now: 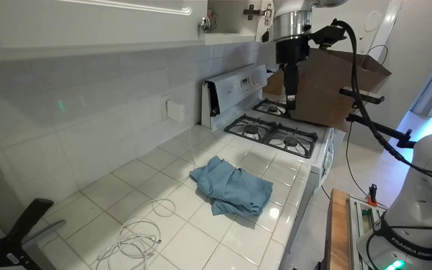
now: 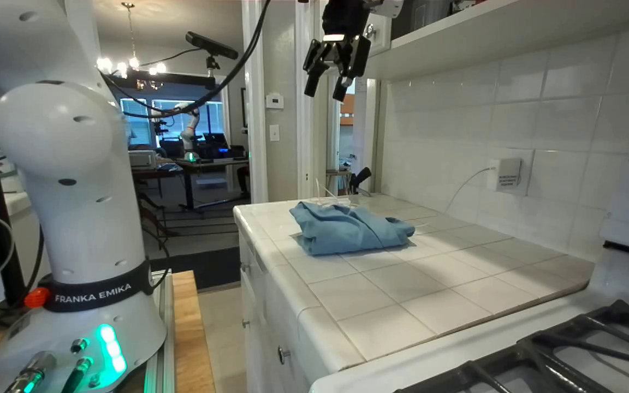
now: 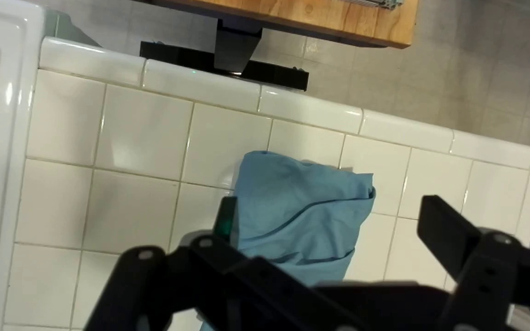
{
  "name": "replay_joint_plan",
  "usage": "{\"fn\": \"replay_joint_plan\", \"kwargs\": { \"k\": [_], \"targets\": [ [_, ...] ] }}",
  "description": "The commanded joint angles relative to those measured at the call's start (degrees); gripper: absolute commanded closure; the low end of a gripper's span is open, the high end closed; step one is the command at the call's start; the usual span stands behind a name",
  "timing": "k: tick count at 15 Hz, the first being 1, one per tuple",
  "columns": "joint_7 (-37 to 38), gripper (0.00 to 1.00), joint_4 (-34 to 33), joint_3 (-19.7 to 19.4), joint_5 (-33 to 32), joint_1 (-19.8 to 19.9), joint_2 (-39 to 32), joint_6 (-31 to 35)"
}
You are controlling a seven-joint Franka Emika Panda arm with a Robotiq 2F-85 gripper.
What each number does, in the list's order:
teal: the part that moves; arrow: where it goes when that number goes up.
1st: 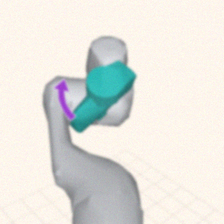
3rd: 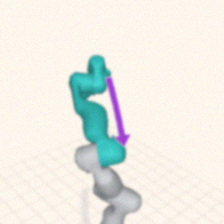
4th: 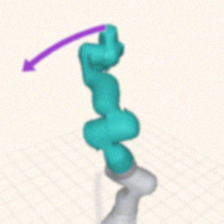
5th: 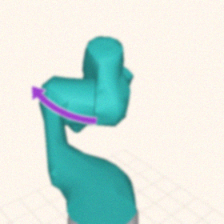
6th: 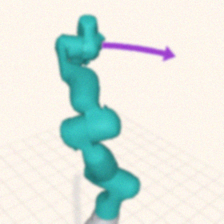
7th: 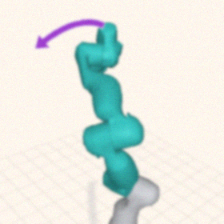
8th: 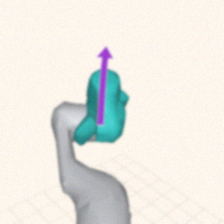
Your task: Close the top right cabinet door
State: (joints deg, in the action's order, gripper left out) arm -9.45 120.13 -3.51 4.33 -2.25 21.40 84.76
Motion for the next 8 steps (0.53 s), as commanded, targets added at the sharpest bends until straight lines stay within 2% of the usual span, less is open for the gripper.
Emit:
{"fn": "replay_joint_plan", "kwargs": {
  "k": [1,4,5,6,8],
  "targets": [
    [1.28,0.0,-0.54,2.94,-3.2,0.07,4.61,0.25],
    [3.61,0.0,-0.57,5.03,-5.72,0.13,9.63,1.0],
    [4.75,0.25,-0.74,5.54,-6.28,0.26,11.24,1.12],
    [5.8,0.28,-0.94,5.95,-6.75,0.35,12.8,1.16],
    [7.67,0.43,-1.19,6.68,-8.4,0.68,15.85,1.93]
  ]
}}
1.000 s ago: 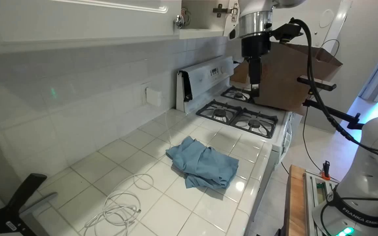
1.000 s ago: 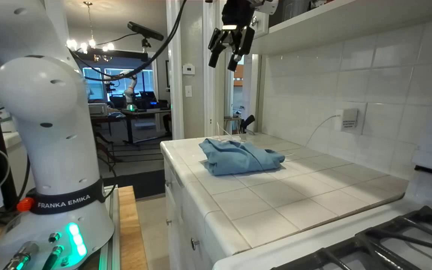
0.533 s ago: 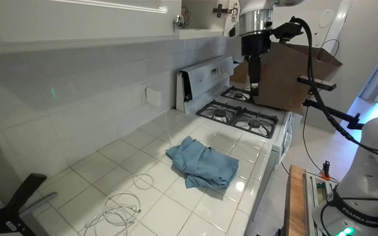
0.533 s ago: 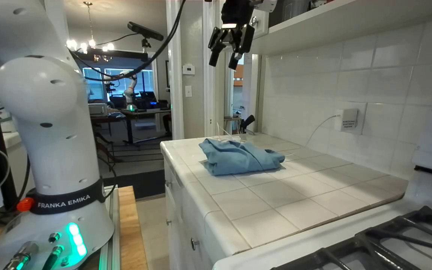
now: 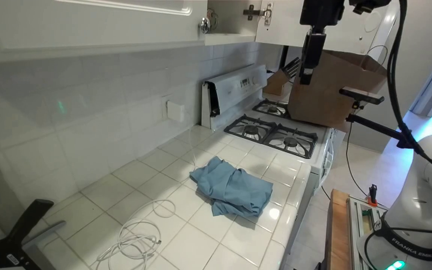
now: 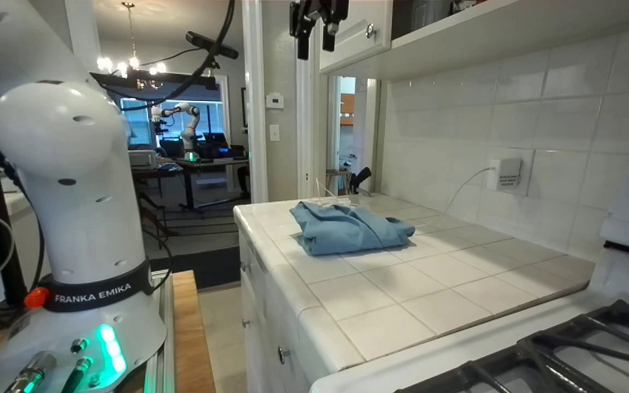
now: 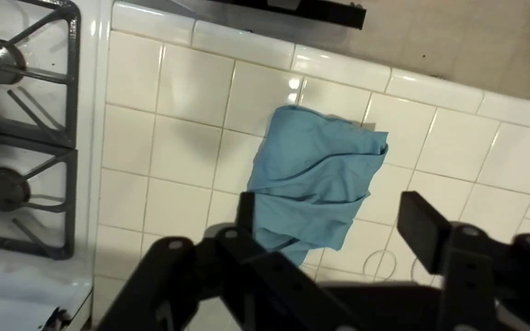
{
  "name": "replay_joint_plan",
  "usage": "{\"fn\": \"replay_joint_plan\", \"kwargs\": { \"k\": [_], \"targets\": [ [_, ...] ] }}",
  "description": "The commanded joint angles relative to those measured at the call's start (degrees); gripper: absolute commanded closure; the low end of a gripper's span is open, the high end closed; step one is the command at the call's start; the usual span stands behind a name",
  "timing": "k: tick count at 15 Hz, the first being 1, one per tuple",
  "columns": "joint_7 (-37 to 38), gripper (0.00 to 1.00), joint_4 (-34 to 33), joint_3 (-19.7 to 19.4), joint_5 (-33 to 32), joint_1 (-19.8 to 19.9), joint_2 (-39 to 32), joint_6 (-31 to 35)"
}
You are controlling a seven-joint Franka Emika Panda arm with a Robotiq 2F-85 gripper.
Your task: Close the top right cabinet door
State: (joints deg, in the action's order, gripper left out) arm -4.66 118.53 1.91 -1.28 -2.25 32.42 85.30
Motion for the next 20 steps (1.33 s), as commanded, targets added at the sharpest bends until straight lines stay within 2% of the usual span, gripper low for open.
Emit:
{"fn": "replay_joint_plan", "kwargs": {
  "k": [1,8,20],
  "targets": [
    [3.55,0.5,-0.17,1.6,-4.0,0.88,6.17,1.3],
    [7.89,0.98,-3.41,3.56,-14.52,3.35,13.28,1.9],
    [25.48,1.0,-12.35,7.04,-28.19,14.28,16.3,-5.33]
  ]
}}
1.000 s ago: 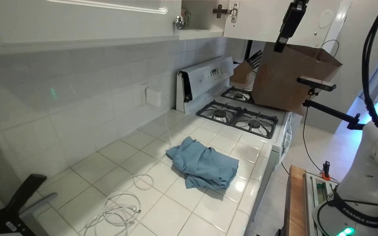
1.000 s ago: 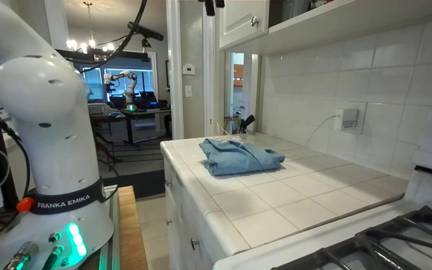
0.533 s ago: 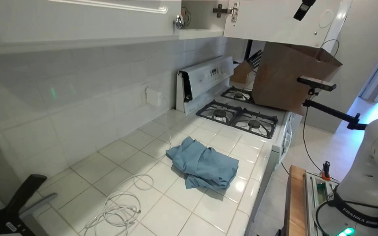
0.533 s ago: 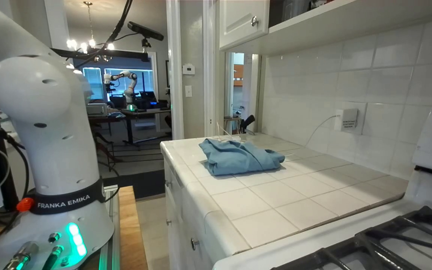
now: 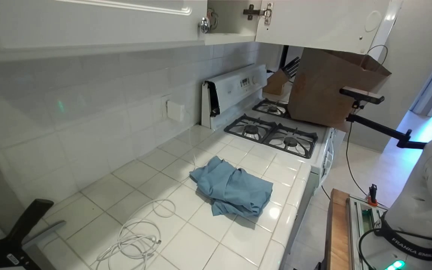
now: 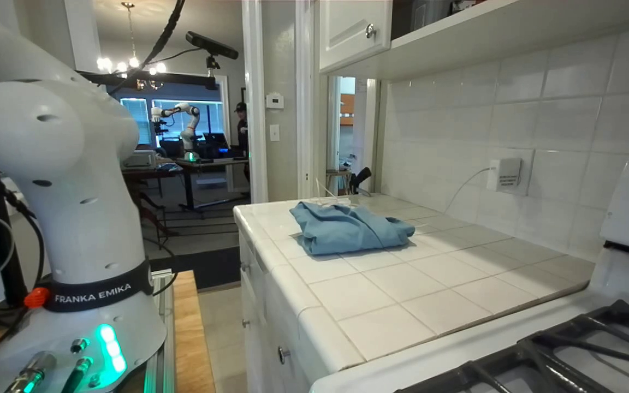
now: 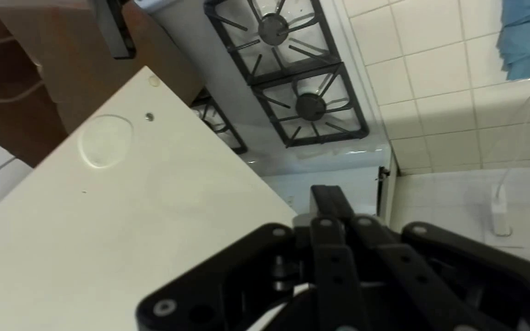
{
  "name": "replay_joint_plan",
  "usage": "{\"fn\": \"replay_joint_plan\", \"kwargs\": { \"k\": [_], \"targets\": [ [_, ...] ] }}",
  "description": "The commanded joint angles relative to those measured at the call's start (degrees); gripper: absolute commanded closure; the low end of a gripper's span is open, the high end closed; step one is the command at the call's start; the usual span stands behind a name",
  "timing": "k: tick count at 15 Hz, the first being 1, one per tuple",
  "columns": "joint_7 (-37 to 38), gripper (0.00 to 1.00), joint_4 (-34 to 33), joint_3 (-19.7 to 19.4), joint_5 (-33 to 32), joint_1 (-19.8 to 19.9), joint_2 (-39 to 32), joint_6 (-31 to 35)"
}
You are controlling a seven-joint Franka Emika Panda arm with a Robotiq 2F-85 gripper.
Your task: Close the top right cabinet door
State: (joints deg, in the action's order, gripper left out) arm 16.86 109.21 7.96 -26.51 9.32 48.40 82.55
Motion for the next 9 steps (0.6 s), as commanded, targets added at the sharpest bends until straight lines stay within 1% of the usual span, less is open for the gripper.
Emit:
{"fn": "replay_joint_plan", "kwargs": {
  "k": [1,5,9],
  "targets": [
    [5.45,1.0,-3.64,1.01,-3.87,3.55,0.55,-2.82],
    [9.57,1.0,-7.11,1.13,-9.38,7.11,0.68,-4.2],
    [12.61,1.0,-8.96,0.84,-17.87,9.54,0.72,-4.22]
  ]
}}
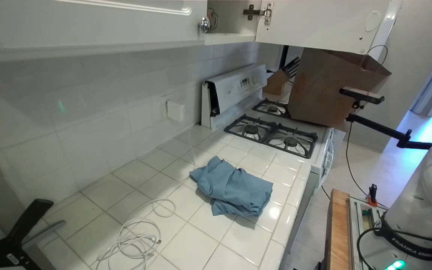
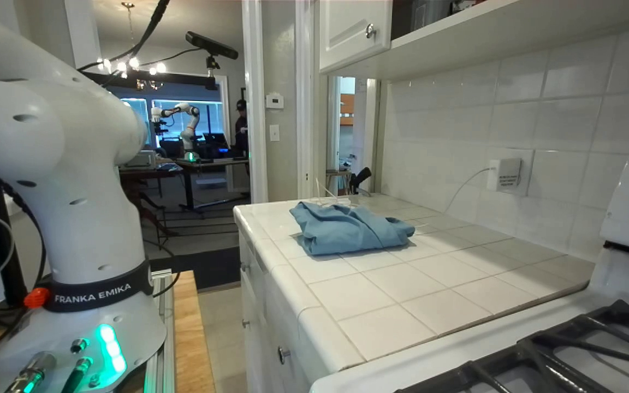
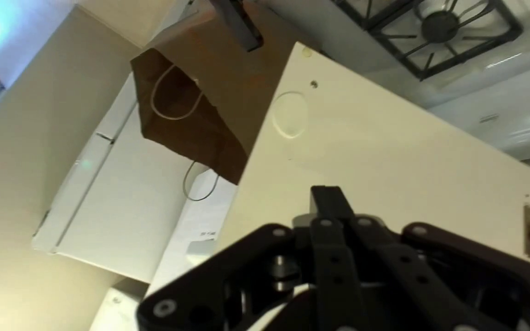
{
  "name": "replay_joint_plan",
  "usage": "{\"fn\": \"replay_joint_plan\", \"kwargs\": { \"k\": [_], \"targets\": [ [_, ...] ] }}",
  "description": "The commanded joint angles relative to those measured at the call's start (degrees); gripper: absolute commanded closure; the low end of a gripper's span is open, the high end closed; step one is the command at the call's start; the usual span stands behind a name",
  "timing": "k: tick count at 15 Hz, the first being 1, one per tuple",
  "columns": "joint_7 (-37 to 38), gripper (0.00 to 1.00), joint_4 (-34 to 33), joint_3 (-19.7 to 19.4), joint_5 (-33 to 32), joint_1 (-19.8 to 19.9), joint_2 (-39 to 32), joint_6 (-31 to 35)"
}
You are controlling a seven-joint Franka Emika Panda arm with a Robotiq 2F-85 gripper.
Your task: Close the top right cabinet door
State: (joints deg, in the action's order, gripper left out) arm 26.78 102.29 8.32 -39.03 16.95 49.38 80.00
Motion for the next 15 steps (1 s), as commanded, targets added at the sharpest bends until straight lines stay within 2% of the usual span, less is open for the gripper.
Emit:
{"fn": "replay_joint_plan", "kwargs": {
  "k": [1,3,8,9,10,15],
  "targets": [
    [3.95,1.0,-2.1,0.52,-7.44,2.23,-0.07,-1.64],
    [5.57,1.0,-1.96,0.36,-11.77,2.18,0.32,-1.42],
    [6.13,1.0,0.0,-2.55,-18.32,-1.99,2.36,1.27],
    [5.24,1.0,0.25,-3.64,-18.24,-3.68,2.76,2.21],
    [6.01,0.99,-1.62,-2.06,-17.62,-2.57,0.62,-0.93],
    [5.76,0.99,-1.37,-3.62,-17.57,-4.67,1.36,-0.05]
  ]
}}
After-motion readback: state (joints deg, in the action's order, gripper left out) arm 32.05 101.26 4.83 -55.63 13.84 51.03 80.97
